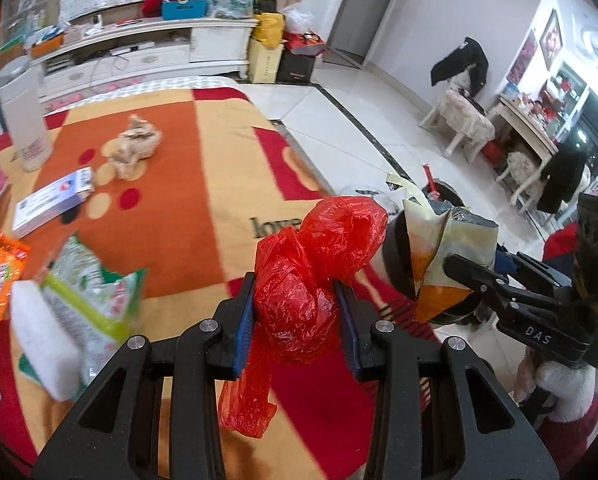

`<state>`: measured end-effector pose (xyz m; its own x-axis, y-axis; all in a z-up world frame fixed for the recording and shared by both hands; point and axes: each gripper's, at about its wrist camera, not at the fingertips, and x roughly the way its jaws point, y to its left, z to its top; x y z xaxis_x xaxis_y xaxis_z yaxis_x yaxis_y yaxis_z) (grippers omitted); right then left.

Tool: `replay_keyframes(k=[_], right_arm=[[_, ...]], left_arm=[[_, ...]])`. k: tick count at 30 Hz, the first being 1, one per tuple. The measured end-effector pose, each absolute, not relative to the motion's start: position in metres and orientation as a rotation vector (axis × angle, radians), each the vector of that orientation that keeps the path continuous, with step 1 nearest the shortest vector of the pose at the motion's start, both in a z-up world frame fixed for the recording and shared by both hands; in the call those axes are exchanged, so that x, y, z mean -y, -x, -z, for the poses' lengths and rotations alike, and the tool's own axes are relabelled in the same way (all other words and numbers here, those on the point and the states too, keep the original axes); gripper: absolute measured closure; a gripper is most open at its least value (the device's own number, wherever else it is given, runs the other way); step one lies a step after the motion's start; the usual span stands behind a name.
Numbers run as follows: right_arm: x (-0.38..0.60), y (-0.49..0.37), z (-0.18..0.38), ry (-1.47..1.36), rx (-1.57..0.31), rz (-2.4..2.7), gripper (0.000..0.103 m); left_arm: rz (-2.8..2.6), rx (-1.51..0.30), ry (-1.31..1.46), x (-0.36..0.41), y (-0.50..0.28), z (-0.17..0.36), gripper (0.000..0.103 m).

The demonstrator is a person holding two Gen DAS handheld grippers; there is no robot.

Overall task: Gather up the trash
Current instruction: 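Carry the red bag with left tool while right tool carries the snack bag to the bin, then open the right tool over the bin while the left tool releases the red bag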

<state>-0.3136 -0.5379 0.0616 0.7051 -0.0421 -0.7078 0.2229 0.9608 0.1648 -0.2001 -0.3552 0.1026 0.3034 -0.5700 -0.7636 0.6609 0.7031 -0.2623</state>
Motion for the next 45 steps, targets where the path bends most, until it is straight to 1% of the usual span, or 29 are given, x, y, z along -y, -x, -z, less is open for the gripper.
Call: replay_keyframes(k=[11,25,27,29,31,33,35,37,38,39,45], right_arm=[[0.598,0.347,-0.047,-0.307,-0.796,0.283,0.052],[0.659,0.364,-0.023,-0.374,-0.833,0.449,0.049],[0.663,0.364,-0.020,-0.381,-0.837,0.457,0.048],[0.667,0.365,-0.017,-0.389,-0.839,0.462,0.044],[0.669,0.366,-0.014,-0.397,-0.841,0.466,0.043],[0.670,0.367,-0.013,-0.400,-0.843,0.467,0.042],[0.671,0.368,-0.011,-0.407,-0.846,0.472,0.036],[0.671,0.369,-0.011,-0.418,-0.846,0.475,0.030],[0.672,0.369,-0.011,-0.425,-0.847,0.474,0.029],[0.672,0.370,-0.011,-0.429,-0.847,0.473,0.028],[0.668,0.369,-0.014,-0.432,-0.840,0.459,0.025]], left_arm=[[0.937,-1.035,-0.086,0.424,0.206,-0.089,0.068],[1.096,-1.117,-0.015,0.511,0.215,-0.075,0.068],[1.112,-1.129,0.003,0.521,0.215,-0.072,0.068],[1.125,-1.141,0.021,0.528,0.217,-0.071,0.068],[1.131,-1.154,0.030,0.534,0.217,-0.068,0.068],[1.136,-1.159,0.036,0.538,0.216,-0.065,0.066],[1.134,-1.168,0.033,0.539,0.216,-0.061,0.064],[1.120,-1.174,0.025,0.540,0.215,-0.058,0.056],[1.113,-1.176,0.026,0.538,0.213,-0.057,0.047],[1.107,-1.178,0.033,0.536,0.212,-0.056,0.042],[1.095,-1.190,0.047,0.530,0.209,-0.054,0.041]])
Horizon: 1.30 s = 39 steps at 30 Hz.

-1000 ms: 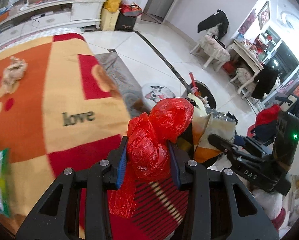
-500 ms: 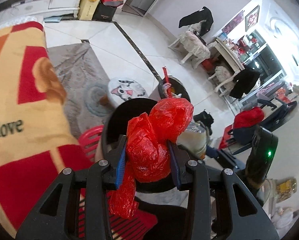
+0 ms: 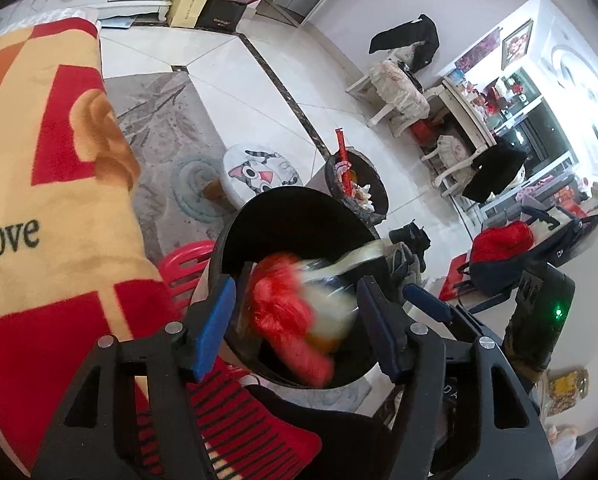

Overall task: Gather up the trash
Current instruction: 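Open the right tool over the bin while the left tool releases the red bag, then move both tools back over the table toward the white foam block and orange packet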

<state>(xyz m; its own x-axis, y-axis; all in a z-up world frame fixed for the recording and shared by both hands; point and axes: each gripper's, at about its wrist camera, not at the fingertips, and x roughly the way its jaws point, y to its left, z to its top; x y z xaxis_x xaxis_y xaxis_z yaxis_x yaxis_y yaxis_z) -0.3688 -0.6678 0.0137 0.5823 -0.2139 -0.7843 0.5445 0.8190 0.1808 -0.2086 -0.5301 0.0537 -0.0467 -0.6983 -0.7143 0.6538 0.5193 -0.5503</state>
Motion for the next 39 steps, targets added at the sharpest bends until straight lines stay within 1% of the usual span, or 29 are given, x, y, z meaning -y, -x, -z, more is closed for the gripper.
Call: replay_keyframes(k=[13,18,26,39], right_arm=[[0.650,0.364,-0.019,-0.426,-0.837,0.430,0.024],[0.637,0.359,-0.022,-0.418,-0.835,0.409,0.024],[0.604,0.342,-0.030,-0.389,-0.826,0.356,0.024],[0.528,0.301,-0.040,-0.336,-0.826,0.213,0.024]], left_arm=[[1.001,-1.086,-0.046,0.498,0.215,-0.069,0.041],[0.929,-1.044,-0.080,0.473,0.212,-0.069,0.041],[0.803,-1.011,-0.076,0.420,0.201,-0.068,0.041],[0.679,-0.953,-0.023,0.322,0.188,-0.086,0.041]])
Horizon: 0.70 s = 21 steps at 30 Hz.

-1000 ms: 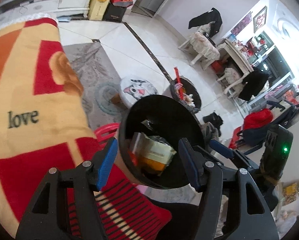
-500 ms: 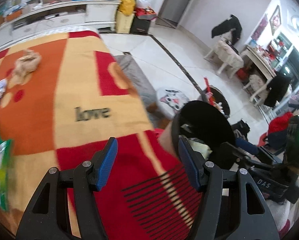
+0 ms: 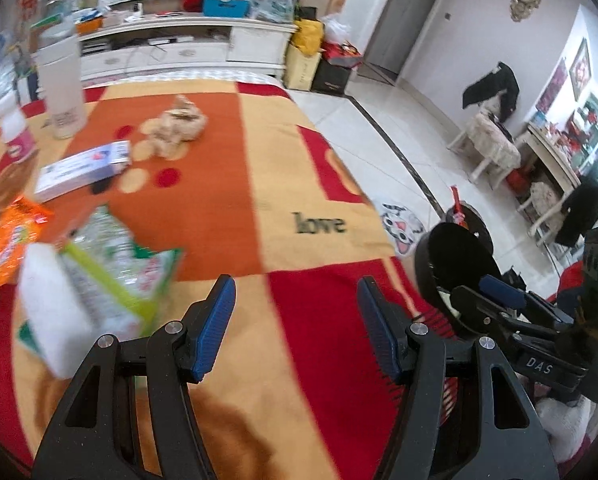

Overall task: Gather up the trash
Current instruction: 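Move both tools back over the table toward the white foam block and orange packet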

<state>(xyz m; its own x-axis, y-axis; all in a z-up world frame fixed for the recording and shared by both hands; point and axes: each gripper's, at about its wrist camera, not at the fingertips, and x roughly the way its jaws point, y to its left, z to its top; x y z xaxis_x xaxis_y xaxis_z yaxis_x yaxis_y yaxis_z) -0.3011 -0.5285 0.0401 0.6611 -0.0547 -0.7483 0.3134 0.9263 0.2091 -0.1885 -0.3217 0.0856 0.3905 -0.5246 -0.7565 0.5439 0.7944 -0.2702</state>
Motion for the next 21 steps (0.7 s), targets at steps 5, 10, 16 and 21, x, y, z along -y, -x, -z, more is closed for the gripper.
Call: replay_keyframes(k=[5,10,16,21], right_arm=[[0.488,0.278,-0.036,-0.304,-0.855,0.115,0.024],[0.442,0.252,-0.032,-0.272,-0.877,0.002,0.024],[0.393,0.230,-0.031,-0.226,-0.894,-0.104,0.024],[0.356,0.215,-0.034,-0.206,-0.894,-0.196,0.024]], left_arm=[[0.621,-0.950,0.005,0.274,0.181,-0.090,0.041],[0.551,-0.942,0.024,0.224,0.173,-0.092,0.041],[0.449,-0.948,0.053,0.163,0.155,-0.089,0.041],[0.354,-0.971,0.099,0.114,0.137,-0.081,0.041]])
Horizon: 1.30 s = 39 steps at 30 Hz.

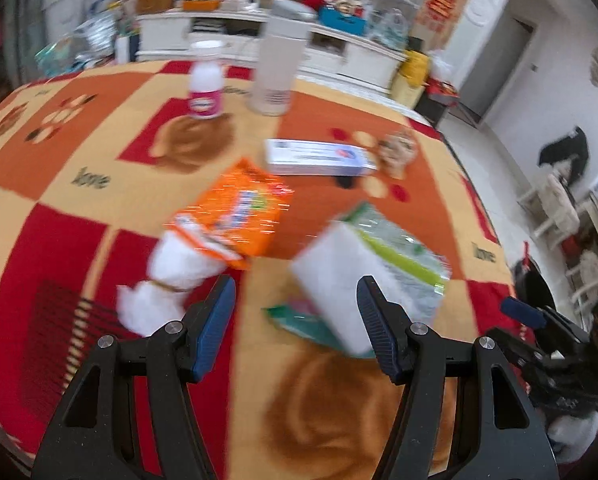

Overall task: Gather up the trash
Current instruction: 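Move both tools back over the table toward the white foam block and orange packet, then grasp the white foam block with the right tool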

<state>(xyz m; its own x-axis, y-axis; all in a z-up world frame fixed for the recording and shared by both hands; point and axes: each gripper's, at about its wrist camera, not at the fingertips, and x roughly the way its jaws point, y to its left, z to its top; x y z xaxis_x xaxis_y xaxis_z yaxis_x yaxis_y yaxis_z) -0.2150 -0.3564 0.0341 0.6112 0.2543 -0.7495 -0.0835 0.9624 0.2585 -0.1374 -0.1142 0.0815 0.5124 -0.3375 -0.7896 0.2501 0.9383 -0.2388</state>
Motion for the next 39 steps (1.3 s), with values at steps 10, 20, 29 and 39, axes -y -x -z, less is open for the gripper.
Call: replay_keyframes(k=[10,20,29,39], right_arm=[[0.272,0.179,-0.042,-0.038,-0.883,-0.332,0.024],[0.236,0.147,-0.017,0.101,-0.927,-0.302,0.025],[0.236,0.137,-0.001,0.131,-0.957,-0.285,0.045],[0.251,0.144,-0.014,0.014,-0.913,-0.347,0.051]], left_arm=[[0.296,-1.011,0.161,0.067,0.097,-0.074,0.041],[0.365,-1.079,0.158,0.068,0.049,-0.058,0.041],[0.434,-1.160,0.115,0.092,0.006,-0.040,0.041],[0.467,-1.211,0.091,0.108,-0.010,-0.029,0.087]])
